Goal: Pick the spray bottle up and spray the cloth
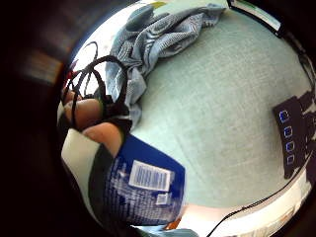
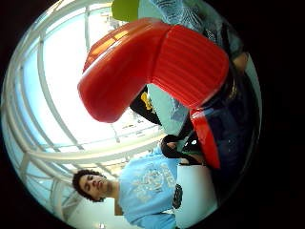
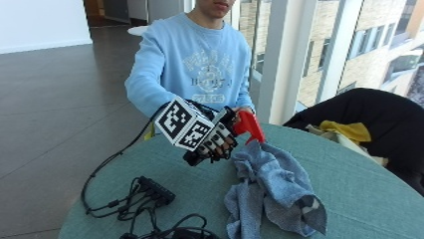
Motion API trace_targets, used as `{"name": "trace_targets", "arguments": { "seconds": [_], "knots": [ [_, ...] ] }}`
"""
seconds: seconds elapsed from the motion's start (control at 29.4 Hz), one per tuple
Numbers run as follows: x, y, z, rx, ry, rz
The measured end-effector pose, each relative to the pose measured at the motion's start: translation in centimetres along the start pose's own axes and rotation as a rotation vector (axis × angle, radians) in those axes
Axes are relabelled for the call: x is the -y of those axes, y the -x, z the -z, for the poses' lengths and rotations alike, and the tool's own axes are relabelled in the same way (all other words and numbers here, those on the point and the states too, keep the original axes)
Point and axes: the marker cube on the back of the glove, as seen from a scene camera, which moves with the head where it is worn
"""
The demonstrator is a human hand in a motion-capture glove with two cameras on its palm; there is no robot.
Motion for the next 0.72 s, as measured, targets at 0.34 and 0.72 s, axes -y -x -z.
{"name": "trace_targets", "arguments": {
  "seconds": [0.34, 0.72],
  "knots": [
    [-0.7, 1.4, -0.6, 0.028, -0.031, 0.069],
    [-2.3, 8.8, -5.6, 0.185, -0.104, 0.367]
  ]
}}
